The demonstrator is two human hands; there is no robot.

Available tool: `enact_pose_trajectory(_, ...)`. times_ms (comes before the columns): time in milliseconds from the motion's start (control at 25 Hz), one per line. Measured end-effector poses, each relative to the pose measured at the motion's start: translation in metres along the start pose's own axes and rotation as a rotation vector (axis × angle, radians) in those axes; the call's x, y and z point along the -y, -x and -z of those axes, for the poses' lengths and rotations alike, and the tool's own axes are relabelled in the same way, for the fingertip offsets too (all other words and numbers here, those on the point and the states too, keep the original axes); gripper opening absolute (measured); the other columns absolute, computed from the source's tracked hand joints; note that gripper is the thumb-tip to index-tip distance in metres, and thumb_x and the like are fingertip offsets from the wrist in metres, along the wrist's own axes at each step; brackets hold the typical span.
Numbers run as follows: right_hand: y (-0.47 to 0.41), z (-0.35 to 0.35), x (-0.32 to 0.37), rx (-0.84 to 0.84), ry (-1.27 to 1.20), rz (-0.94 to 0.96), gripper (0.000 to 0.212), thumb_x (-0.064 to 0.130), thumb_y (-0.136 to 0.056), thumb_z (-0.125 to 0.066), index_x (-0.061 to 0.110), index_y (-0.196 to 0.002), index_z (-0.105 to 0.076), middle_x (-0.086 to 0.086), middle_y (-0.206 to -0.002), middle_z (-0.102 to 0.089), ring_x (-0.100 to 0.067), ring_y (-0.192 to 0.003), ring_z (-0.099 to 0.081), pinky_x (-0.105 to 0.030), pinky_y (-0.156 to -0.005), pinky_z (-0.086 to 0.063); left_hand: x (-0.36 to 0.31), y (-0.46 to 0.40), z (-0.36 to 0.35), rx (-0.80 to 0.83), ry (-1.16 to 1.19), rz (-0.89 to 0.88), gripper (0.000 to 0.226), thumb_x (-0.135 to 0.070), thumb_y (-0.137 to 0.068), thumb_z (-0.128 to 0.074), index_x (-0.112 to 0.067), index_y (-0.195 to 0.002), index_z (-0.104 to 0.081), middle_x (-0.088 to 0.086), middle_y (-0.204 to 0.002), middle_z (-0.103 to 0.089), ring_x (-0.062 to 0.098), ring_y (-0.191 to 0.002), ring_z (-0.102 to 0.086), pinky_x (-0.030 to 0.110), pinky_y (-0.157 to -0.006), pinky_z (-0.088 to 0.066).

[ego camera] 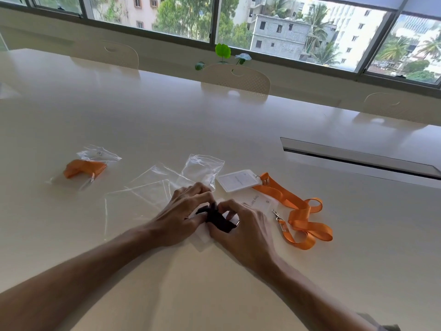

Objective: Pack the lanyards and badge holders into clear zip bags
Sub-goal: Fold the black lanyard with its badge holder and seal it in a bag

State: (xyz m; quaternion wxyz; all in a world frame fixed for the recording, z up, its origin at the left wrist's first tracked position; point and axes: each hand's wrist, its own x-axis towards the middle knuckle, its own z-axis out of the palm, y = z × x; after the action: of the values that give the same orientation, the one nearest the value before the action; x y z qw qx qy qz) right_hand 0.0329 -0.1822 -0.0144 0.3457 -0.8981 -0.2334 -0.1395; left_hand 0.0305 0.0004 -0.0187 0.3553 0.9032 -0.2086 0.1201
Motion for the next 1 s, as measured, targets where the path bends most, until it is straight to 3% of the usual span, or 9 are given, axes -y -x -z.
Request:
enact_pose_trajectory(80, 0.0010, -0.0004, -0.0009, -0.026, -0.085, -0.050, 0.020, 0.047, -0.073, -0.067, 0.033, -0.088, -0.066, 0.020, -0.070, -0.066, 0.000, -0.064, -0.061, -0.015, -0.057, -0.044, -0.0014, 0.0019, 0.0000, -0.003, -0.089, -0.017, 0.019, -0.019, -0.085, -0.054, -0.037, -0.091, -0.053, -0.017, -0.110, -0.046, -0.006, -0.108, -0.039, 0.020, -0.100, -0.020)
enact_pose_trajectory(160, 0.0005, 0.0001, -0.0023, -0.037, -0.169, -0.123, 0.017, 0.042, -0.075, -0.064, 0.031, -0.087, -0.070, 0.018, -0.072, -0.069, -0.002, -0.067, -0.065, -0.021, -0.058, -0.050, -0.0014, 0.0042, -0.0001, -0.015, -0.205, -0.050, 0.016, -0.021, -0.082, -0.054, -0.029, -0.096, -0.056, -0.010, -0.115, -0.046, 0.003, -0.106, -0.041, 0.023, -0.098, -0.023)
enact_pose_trajectory(240, -0.0007, 0.0019, -0.0042, -0.039, -0.214, -0.166, 0.009, 0.032, -0.078, -0.067, 0.031, -0.085, -0.072, 0.019, -0.073, -0.070, 0.001, -0.070, -0.067, -0.018, -0.058, -0.053, -0.0035, 0.0063, 0.0004, -0.018, -0.267, -0.073, 0.021, -0.023, -0.077, -0.053, -0.024, -0.097, -0.057, -0.006, -0.118, -0.047, 0.011, -0.106, -0.044, 0.025, -0.096, -0.026)
enact_pose_trajectory(480, -0.0015, 0.0040, -0.0017, -0.048, -0.225, -0.169, 0.005, 0.020, -0.078, -0.072, 0.022, -0.081, -0.074, 0.018, -0.080, -0.069, 0.002, -0.074, -0.066, -0.018, -0.060, -0.053, -0.0050, 0.0076, 0.0007, 0.038, -0.203, -0.100, 0.023, -0.024, -0.074, -0.047, -0.021, -0.096, -0.053, -0.005, -0.121, -0.044, 0.020, -0.111, -0.046, 0.034, -0.100, -0.032)
enact_pose_trajectory(680, 0.0006, 0.0025, -0.0027, -0.044, -0.215, -0.106, 0.004, 0.021, -0.078, -0.072, 0.022, -0.081, -0.075, 0.020, -0.086, -0.068, -0.002, -0.076, -0.066, -0.028, -0.064, -0.057, -0.0056, 0.0052, 0.0014, 0.111, -0.202, -0.149, 0.015, -0.027, -0.075, -0.044, -0.032, -0.088, -0.046, -0.009, -0.109, -0.043, 0.007, -0.107, -0.041, 0.033, -0.106, -0.024)
enact_pose_trajectory(800, 0.0017, -0.0006, -0.0050, -0.023, -0.224, -0.099, 0.009, 0.024, -0.079, -0.070, 0.024, -0.087, -0.076, 0.019, -0.092, -0.069, -0.006, -0.076, -0.066, -0.034, -0.066, -0.057, -0.0001, 0.0046, 0.0029, 0.117, -0.181, -0.114, 0.010, -0.025, -0.078, -0.042, -0.029, -0.082, -0.050, -0.011, -0.113, -0.041, -0.005, -0.118, -0.029, 0.024, -0.110, -0.010)
enact_pose_trajectory(880, 0.0021, -0.0028, -0.0063, 0.018, -0.231, -0.068, 0.013, 0.024, -0.084, -0.068, 0.024, -0.094, -0.076, 0.017, -0.097, -0.069, -0.007, -0.080, -0.065, -0.034, -0.068, -0.057, 0.0027, 0.0046, 0.0009, 0.100, -0.135, -0.064, 0.018, -0.019, -0.082, -0.039, -0.023, -0.086, -0.056, -0.011, -0.117, -0.039, -0.015, -0.122, -0.015, 0.012, -0.106, -0.001)
enact_pose_trajectory(1000, 0.0006, -0.0045, -0.0070, 0.045, -0.289, -0.075, 0.014, 0.020, -0.090, -0.064, 0.020, -0.099, -0.076, 0.017, -0.101, -0.068, -0.007, -0.085, -0.064, -0.023, -0.066, -0.053, -0.0007, 0.0046, -0.0039, 0.055, -0.055, 0.005, 0.018, -0.014, -0.086, -0.035, -0.020, -0.087, -0.052, -0.009, -0.119, -0.038, -0.011, -0.123, -0.020, 0.011, -0.104, -0.001)
